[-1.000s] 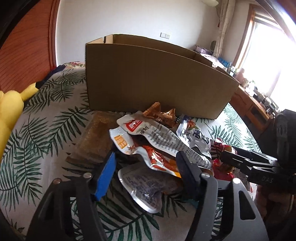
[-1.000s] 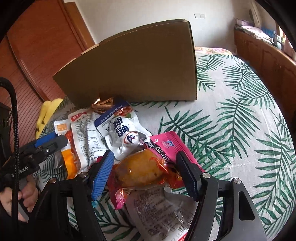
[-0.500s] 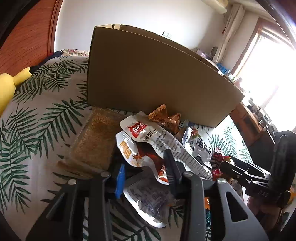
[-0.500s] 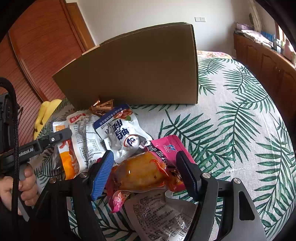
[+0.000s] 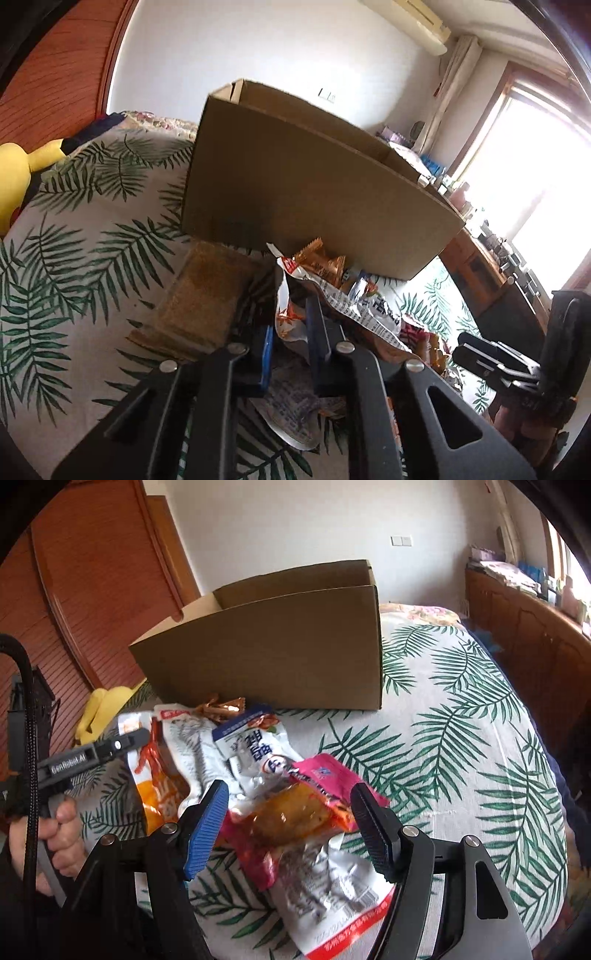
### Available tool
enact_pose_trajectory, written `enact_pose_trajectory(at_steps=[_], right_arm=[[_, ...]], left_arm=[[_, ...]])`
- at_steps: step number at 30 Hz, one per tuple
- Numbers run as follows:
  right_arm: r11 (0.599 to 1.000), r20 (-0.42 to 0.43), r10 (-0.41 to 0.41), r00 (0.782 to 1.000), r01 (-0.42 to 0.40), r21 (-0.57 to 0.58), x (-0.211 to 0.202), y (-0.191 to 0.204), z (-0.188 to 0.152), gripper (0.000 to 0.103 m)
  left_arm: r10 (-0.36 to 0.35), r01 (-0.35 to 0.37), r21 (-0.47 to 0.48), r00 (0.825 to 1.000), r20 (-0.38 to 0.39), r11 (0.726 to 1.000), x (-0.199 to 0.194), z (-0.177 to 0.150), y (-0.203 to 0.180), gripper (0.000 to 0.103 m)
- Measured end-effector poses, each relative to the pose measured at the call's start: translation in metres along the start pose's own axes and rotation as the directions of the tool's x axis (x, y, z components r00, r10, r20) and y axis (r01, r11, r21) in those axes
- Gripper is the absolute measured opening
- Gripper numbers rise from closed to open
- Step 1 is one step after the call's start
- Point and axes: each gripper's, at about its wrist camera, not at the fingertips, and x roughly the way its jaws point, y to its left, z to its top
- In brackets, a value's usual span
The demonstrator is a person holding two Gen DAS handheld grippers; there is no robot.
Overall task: Organize snacks
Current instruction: 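Lower both tools into the snack pile, left toward orange-white packet, right toward pink packet, then close left gripper on orange-white stick packet while right gripper closes on pink-brown packet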
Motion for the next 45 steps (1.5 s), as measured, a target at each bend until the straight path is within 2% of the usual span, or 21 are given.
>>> enact_pose_trajectory(at_steps=[4,7,14,17,22,23,26,28,30,31,32,33,36,38,40,42,45], right_arm=[[1.0,-0.007,-0.012,1.0,0.012,-0.005,-0.001,0.001,-0.005,0.07],[0.999,-0.026,0.015,1.0,-0.014,0.033,0.001,-0.003,-0.008,0.07],[0.998,-0.099,0.003,0.995,0.003,0.064,0.026,-0.009,-0.005,0.075],[0.997,-0.102,-0.001,0.995,0.008,0.073,0.034,-0.011,-0.004,0.08],[0.999,-0.112,-0.014,0.994,0.017,0.028,0.041,-0.005,-0.002,0.079],[1.0,-0.116,0.001,0.993,0.002,0.023,0.042,-0.004,0.0,0.071],[1.0,-0.112,0.007,0.994,-0.007,-0.003,0.042,0.002,0.004,0.058],[0.999,-0.105,-0.014,0.994,0.01,-0.041,0.042,0.006,0.008,0.051],[0.999,-0.117,-0.011,0.993,0.005,-0.052,0.045,0.006,0.011,0.05],[0.998,-0.118,-0.013,0.993,0.006,-0.059,0.045,0.006,0.013,0.038],[0.998,-0.104,-0.021,0.994,0.015,-0.064,0.044,0.006,0.015,0.016],[0.998,-0.097,-0.025,0.995,0.018,-0.066,0.042,0.005,0.017,0.001],[0.996,-0.093,-0.047,0.995,0.04,-0.079,0.041,-0.001,0.025,0.003],[0.998,-0.089,-0.022,0.996,0.016,-0.062,0.035,-0.003,0.026,0.015],[0.999,-0.072,-0.023,0.997,0.02,-0.04,0.023,-0.004,0.025,0.017],[1.0,-0.059,-0.001,0.998,-0.001,-0.031,0.008,-0.003,0.019,0.027],[1.0,-0.068,0.031,0.997,-0.031,0.0,-0.011,-0.003,0.005,0.031]], left_arm=[[-0.013,0.013,-0.007,0.999,0.03,1.0,-0.009,0.006,0.002,0.01],[-0.025,0.025,0.004,0.998,0.051,1.0,-0.013,0.007,-0.003,0.009],[-0.036,0.026,0.091,0.993,0.112,0.996,-0.029,0.012,-0.028,0.002],[-0.049,0.035,0.113,0.991,0.125,0.993,-0.035,0.013,-0.037,0.0],[-0.039,0.019,0.148,0.99,0.137,0.989,-0.036,0.015,-0.051,0.0],[-0.04,0.018,0.153,0.989,0.139,0.988,-0.035,0.015,-0.053,0.0],[-0.041,0.018,0.156,0.989,0.141,0.988,-0.034,0.016,-0.055,0.0],[-0.04,0.019,0.151,0.99,0.138,0.988,-0.032,0.017,-0.054,0.0],[-0.044,0.023,0.146,0.99,0.137,0.989,-0.031,0.019,-0.054,0.0],[-0.047,0.028,0.143,0.989,0.137,0.989,-0.032,0.02,-0.054,0.0],[-0.049,0.029,0.143,0.989,0.137,0.989,-0.032,0.021,-0.055,0.0],[-0.05,0.03,0.146,0.989,0.139,0.989,-0.033,0.022,-0.056,0.0],[-0.055,0.032,0.158,0.988,0.142,0.987,-0.036,0.021,-0.059,0.0],[-0.057,0.033,0.167,0.988,0.147,0.985,-0.038,0.02,-0.062,0.0],[-0.062,0.036,0.17,0.987,0.149,0.985,-0.039,0.019,-0.063,0.0],[-0.066,0.04,0.172,0.986,0.15,0.984,-0.041,0.018,-0.064,0.0],[-0.064,0.034,0.183,0.985,0.161,0.982,-0.044,0.017,-0.067,0.0]])
